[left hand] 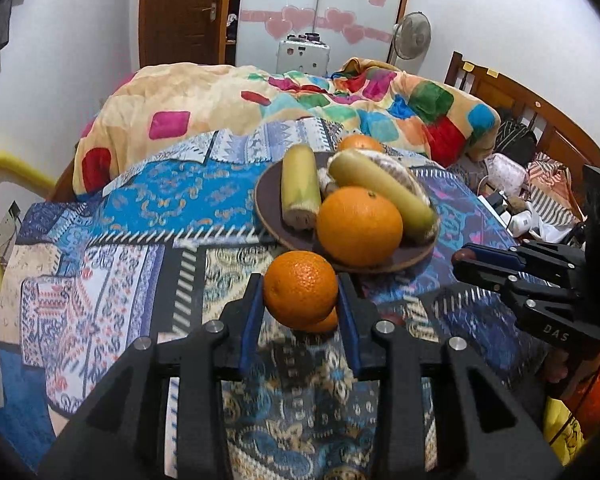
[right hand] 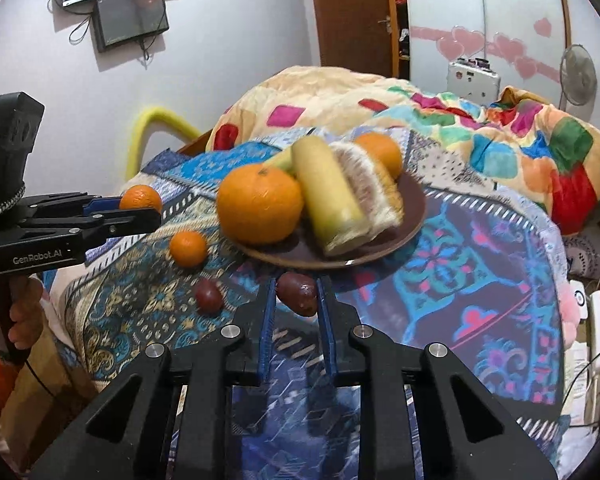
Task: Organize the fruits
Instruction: 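Carry the mandarin with the left tool while the right tool carries the date onto the plate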
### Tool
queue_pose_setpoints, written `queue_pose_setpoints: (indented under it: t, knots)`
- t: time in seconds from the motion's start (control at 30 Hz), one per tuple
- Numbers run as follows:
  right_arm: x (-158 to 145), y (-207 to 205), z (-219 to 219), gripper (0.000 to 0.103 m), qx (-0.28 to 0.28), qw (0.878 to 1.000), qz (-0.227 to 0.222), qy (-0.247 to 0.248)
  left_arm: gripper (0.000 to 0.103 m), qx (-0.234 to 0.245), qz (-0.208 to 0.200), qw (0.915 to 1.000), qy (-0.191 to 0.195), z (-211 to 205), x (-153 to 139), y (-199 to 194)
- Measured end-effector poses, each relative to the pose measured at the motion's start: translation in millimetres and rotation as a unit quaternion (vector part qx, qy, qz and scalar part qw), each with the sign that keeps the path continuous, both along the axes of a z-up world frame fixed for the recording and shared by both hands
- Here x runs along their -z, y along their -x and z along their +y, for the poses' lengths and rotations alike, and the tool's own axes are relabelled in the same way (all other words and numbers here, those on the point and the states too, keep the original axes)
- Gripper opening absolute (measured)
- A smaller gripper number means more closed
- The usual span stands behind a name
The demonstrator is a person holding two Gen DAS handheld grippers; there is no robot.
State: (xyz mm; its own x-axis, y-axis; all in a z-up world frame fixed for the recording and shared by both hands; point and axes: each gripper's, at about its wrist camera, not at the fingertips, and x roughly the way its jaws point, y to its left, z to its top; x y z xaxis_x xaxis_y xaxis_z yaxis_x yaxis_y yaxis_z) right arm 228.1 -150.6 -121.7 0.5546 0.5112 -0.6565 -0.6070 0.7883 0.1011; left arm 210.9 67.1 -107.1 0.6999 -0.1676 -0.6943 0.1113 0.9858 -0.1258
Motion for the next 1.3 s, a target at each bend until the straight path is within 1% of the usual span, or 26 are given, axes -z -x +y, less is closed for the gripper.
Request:
queue_pose_setpoints:
  t: [0.1,0.3,0.53,0.97,1.23,1.3]
  knots:
    - [-4,-5,2,0.019,-0.001,1.0,-0.007,0.001,0.035,-0.001,0.0,1.0,-0.004,0,-1,-14]
    - [-6,-17,11,0.019,-0.007,1.0,-0.014,0.006,0.035,0.005,0.007,0.9999,0.009,1,-1,-44]
    - [-2,-27,23,0.019,-0.019,1.0,-0.016,0.018,0.035,0.004,0.019,0.9996,0.019,4,5,-64]
    - [6,-28,35,0.019,-0.029,0.998,-0.018,0.046,0.036,0.005,0.029,0.9994,0.019,5,10,-71]
    - [6,-29,33,0.022,-0.03,0.999,-0.011,0.041,0.039,0.007,0.03,0.9995,0.007,3,7,-70]
    - [5,-28,34,0.024,-0.03,0.999,-0.013,0.042,0.044,0.007,0.026,0.9996,0.009,4,4,-67]
